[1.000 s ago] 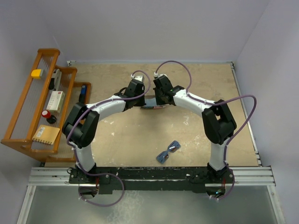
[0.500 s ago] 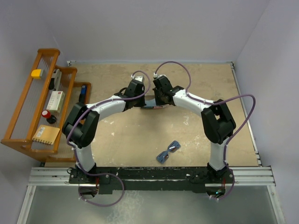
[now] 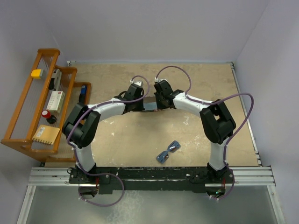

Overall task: Organize the sunglasses
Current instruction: Place the glasses cleaning cloth in the sunglasses case.

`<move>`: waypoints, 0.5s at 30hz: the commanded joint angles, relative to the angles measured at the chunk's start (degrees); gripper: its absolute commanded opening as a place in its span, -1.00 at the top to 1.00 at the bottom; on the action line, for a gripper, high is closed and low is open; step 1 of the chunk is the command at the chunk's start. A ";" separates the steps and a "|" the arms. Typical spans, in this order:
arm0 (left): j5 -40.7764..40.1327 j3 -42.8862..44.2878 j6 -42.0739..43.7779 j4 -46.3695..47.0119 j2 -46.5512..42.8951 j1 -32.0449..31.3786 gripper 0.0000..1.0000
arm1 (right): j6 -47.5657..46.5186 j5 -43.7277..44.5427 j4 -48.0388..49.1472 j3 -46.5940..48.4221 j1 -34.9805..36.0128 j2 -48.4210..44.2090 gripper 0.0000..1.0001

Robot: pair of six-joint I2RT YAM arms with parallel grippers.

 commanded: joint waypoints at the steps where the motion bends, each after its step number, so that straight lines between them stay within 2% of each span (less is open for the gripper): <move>1: 0.54 -0.86 -0.86 1.46 -2.10 0.16 1.00 | 0.59 0.92 1.57 -0.86 -0.16 -1.61 1.00; 15: -2.14 -1.57 -1.32 0.78 -2.59 -2.81 1.00 | 0.43 0.67 4.58 -5.12 0.05 -1.91 1.00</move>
